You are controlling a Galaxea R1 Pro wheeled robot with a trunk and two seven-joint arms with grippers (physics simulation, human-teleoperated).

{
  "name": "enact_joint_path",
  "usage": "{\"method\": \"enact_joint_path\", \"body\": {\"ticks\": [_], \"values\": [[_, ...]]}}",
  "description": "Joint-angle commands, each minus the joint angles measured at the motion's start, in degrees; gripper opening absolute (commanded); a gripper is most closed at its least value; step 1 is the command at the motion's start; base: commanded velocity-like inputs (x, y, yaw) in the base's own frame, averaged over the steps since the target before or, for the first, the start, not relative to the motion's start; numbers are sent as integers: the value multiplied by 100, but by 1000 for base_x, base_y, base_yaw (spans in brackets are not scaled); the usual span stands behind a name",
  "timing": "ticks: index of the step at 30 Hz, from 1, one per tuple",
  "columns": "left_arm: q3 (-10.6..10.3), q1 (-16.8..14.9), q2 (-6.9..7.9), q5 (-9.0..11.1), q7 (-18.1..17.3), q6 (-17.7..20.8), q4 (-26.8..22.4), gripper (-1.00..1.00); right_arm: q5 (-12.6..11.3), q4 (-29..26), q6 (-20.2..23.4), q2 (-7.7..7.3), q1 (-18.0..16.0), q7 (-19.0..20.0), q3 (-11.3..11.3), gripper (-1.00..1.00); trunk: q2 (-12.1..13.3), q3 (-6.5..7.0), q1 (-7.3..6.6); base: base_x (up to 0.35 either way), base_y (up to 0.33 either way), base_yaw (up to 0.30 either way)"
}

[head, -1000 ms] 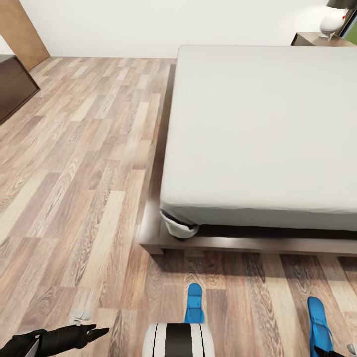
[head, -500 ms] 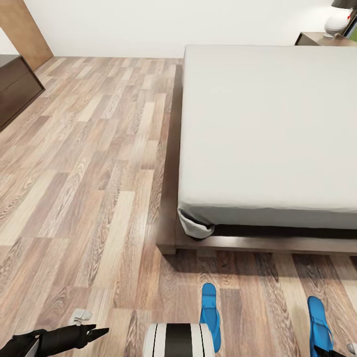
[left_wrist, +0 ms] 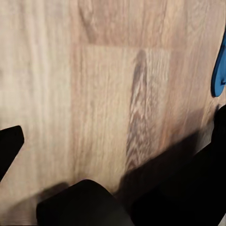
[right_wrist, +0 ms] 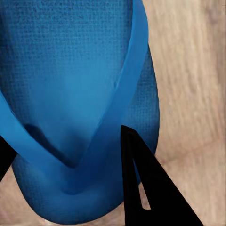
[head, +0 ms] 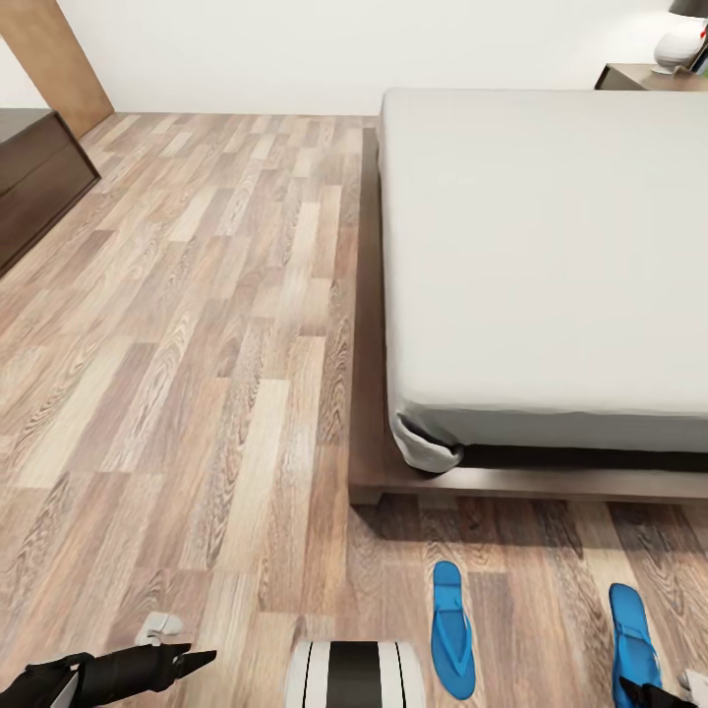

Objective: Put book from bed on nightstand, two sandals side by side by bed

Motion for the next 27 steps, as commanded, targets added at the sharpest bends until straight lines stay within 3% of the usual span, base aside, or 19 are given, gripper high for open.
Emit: {"method": "enact_joint_path", "body": {"ticks": [1,4,7,10,22,27], "values": [[48,-1,-5,-56,-31,47,-7,100,4,-167,4,96,-2,-202,-4,-100,-1,-3,-1,0,291,0],[50,-1,-6,-56,-30,47,-7,100,233,-574,52,264,-2,-559,-2,-100,-1,-3,-1,0,290,0],[53,-1,-6,-56,-30,47,-1,100,655,-730,108,308,-5,-652,-7,-100,-1,-3,-1,0,229,0],[54,-1,-6,-56,-30,47,1,100,925,-775,135,321,-10,-672,-9,-100,-1,-3,-1,0,81,0],[55,-1,-50,-56,-30,47,2,100,995,-761,147,324,-6,-697,-9,-100,-1,-3,-1,0,11,0],[55,-1,-50,-56,-30,47,5,100,995,-761,146,324,-7,-694,-11,-100,-1,-3,-1,0,219,0]]}}
